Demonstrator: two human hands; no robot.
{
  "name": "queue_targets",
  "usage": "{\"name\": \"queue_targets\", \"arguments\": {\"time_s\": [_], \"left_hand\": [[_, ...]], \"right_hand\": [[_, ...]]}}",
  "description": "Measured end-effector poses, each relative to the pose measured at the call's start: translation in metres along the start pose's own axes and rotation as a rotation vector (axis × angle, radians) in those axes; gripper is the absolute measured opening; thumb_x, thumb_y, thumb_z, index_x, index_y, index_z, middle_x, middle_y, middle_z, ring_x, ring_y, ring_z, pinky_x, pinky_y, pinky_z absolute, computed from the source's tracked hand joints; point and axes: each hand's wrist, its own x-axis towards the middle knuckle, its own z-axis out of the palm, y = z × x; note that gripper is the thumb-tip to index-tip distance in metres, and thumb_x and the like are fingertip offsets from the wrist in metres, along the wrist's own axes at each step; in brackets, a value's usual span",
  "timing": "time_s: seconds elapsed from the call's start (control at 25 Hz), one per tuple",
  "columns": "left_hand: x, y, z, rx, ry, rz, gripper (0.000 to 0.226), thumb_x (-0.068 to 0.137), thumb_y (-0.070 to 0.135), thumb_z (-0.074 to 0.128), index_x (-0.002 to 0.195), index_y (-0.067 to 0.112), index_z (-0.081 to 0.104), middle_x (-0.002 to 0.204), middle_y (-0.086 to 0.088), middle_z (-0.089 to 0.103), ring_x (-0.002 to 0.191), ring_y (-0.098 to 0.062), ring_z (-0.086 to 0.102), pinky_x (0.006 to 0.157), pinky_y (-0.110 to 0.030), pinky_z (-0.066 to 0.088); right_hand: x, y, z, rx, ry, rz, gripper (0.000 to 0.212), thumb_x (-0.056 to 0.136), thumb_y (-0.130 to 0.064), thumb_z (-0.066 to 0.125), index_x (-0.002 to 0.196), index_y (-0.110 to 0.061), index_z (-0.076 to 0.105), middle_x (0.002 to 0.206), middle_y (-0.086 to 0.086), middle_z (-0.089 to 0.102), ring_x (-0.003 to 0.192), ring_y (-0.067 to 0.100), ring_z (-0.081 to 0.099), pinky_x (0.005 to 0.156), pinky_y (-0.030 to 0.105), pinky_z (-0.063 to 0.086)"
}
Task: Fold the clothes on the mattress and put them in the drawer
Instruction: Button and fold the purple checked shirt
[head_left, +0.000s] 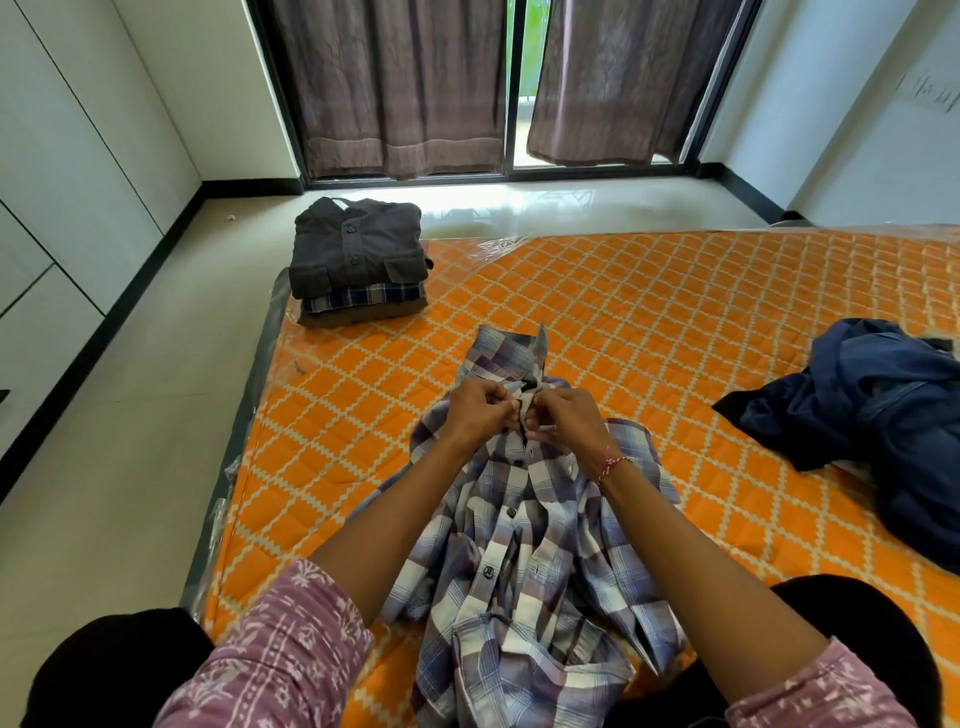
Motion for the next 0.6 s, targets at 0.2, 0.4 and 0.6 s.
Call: {"name": "queue_targets", "arguments": {"time_s": [0.2, 0.4, 0.6], "left_hand": [[-0.0018, 0.0055, 0.0023, -0.184, 0.028, -0.038, 0.009, 0.086, -0.007, 0.061, 0.079, -0.004, 0.064, 0.068, -0.008, 0.063, 0.051, -0.004, 0.065, 0.058, -0.018, 0.056], [-0.0028, -0.0012, 0.0051, -0.263, 0.028, -0.025, 0.005, 0.087, -0.008, 0.060, 0.084, -0.004, 0.063, 0.074, -0.010, 0.064, 0.057, -0.005, 0.067, 0.064, -0.021, 0.057], [0.0036, 0.0004, -0.0042, 0.000, -0.032, 0.102, 0.009, 0.089, -0.002, 0.060, 0.082, -0.002, 0.065, 0.068, -0.008, 0.063, 0.059, -0.005, 0.062, 0.064, -0.020, 0.054]], "right_hand": [[0.0059, 0.0064, 0.0030, -0.127, 0.099, -0.175, 0.015, 0.082, 0.000, 0.059, 0.075, 0.006, 0.070, 0.076, 0.023, 0.067, 0.074, 0.037, 0.063, 0.069, 0.047, 0.054], [0.0036, 0.0025, 0.0039, -0.111, 0.135, -0.181, 0.014, 0.078, -0.001, 0.062, 0.065, -0.005, 0.066, 0.069, 0.019, 0.066, 0.062, 0.026, 0.059, 0.063, 0.040, 0.052], [0.0019, -0.0028, 0.0007, 0.181, 0.022, -0.047, 0.019, 0.084, 0.007, 0.061, 0.068, -0.003, 0.063, 0.072, 0.015, 0.065, 0.066, 0.023, 0.068, 0.058, 0.029, 0.056]]}}
